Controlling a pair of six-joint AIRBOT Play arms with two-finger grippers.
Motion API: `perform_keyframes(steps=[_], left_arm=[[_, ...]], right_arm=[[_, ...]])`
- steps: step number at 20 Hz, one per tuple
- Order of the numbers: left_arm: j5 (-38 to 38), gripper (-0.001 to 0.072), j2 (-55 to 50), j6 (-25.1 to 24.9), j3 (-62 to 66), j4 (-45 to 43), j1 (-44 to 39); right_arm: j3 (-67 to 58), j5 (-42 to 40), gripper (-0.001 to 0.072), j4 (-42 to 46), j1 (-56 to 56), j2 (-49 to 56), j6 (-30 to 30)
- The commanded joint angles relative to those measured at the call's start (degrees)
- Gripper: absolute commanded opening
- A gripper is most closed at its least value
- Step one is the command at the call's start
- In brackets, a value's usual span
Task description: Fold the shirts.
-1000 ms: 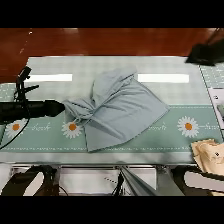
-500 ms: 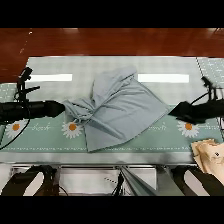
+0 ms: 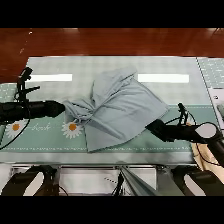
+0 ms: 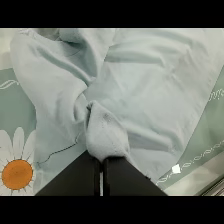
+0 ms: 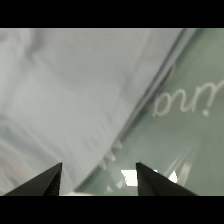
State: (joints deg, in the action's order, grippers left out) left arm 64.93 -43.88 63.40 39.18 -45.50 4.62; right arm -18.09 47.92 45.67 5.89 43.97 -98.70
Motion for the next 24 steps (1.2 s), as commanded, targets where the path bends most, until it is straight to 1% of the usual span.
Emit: perform_keyframes(steps=[1, 3, 6, 10, 12, 15, 16, 18, 19, 21, 23, 24], left_arm=[[-0.02, 0.0024, -0.04, 0.04, -0.04, -0.04, 0.0], [-0.02, 0.0024, -0.04, 0.04, -0.04, -0.04, 0.0], [-0.02, 0.0024, -0.04, 0.07, -0.04, -0.02, 0.0], [-0.02, 0.0024, -0.04, 0.07, -0.04, -0.02, 0.0], [-0.13, 0.0024, -0.04, 0.09, -0.04, -0.02, 0.0], [-1.36, 0.0024, -0.04, 0.09, -0.04, 0.02, 0.0], [-2.01, 0.0024, -0.04, 0.09, -0.04, 0.0, 0.0], [-3.5, 0.0024, -0.04, 0.09, -0.02, 0.0, 0.0], [-3.96, 0.0024, -0.04, 0.09, 0.0, 0.0, 0.0], [-4.55, 0.0024, -0.04, 0.09, 0.0, 0.02, 0.0], [-5.01, 0.0024, -0.04, 0.09, 0.0, 0.02, 0.0], [-5.49, 0.0024, -0.04, 0.09, -0.02, 0.0, 0.0]], right_arm=[[1.42, -13.7, 0.0539, 0.35, 6.49, -0.13, -7.52], [1.42, -16.24, 0.0539, 0.35, 8.57, 1.92, -9.4], [1.42, -16.2, 0.0539, 0.07, 11.78, 6.71, -9.4], [1.42, -16.41, 0.0539, -0.31, 13.27, 7.76, -9.25], [1.42, -18.8, 0.0538, -0.11, 13.27, 7.78, -9.25], [1.42, -24.72, 0.0538, -0.22, 13.27, 8.04, -9.97], [1.42, -25.75, 0.0537, -0.94, 13.27, 9.05, -10.82], [1.42, -25.42, 0.0533, -2.91, 13.27, 12.17, -10.36], [1.42, -25.11, 0.0533, -4.09, 13.27, 13.81, -9.01], [1.38, -25.05, 0.0531, -10.12, 13.27, 16.61, -3.1], [1.36, -24.92, 0.0524, -18.82, 13.27, 18.69, 6.21], [1.36, -24.83, 0.0504, -22.84, 13.27, 19.52, 10.45]])
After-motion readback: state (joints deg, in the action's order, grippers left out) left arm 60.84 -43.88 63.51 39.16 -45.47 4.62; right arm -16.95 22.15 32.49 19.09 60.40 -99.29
